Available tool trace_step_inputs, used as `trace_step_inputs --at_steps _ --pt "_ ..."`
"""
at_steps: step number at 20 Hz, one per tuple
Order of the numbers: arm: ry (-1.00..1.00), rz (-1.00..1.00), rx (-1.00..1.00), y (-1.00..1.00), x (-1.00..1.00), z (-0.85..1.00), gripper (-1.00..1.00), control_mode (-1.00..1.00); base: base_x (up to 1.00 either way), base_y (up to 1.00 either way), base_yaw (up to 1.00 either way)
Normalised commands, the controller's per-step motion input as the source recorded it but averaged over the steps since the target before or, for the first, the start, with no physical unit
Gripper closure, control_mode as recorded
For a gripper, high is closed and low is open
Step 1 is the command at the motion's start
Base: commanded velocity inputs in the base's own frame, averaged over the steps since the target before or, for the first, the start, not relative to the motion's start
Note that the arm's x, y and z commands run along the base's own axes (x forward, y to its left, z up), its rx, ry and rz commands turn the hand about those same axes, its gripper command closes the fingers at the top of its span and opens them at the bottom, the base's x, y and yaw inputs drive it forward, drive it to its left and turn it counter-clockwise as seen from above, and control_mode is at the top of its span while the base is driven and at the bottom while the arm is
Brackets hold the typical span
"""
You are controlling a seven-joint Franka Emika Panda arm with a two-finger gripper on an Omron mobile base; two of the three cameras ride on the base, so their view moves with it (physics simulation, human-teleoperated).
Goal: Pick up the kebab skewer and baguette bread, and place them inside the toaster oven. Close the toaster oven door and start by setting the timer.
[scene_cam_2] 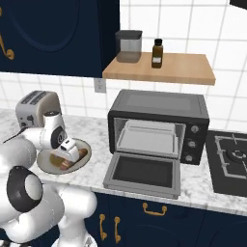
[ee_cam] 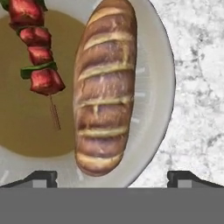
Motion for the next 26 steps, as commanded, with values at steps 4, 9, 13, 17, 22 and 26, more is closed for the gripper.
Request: trace_step_inputs --at_steps 4,9,13,17,22,26 --pt "0.12 0.0 0.0 0.1 0.0 -0.38 -1.0 -1.0 0.0 0.0 0.0" --pt "0.01 0.0 0.0 0.0 -0.19 -0.28 -1.0 -1.0 0.0 0.0 0.0" --pt "0.0 -0.02 0.0 -0.04 -0.55 -0.18 -1.0 -1.0 0.0 0.0 0.0" --pt "-0.02 -0.03 0.0 -0.06 -0.16 -0.23 -1.0 -1.0 0.0 0.0 0.0" --pt "-0.05 0.0 0.0 -0.05 0.14 -0.09 -1.0 -1.0 0.0 0.0 0.0" --pt "-0.01 0.0 0.0 0.0 0.18 -0.06 -1.0 -1.0 0.0 0.0 0.0"
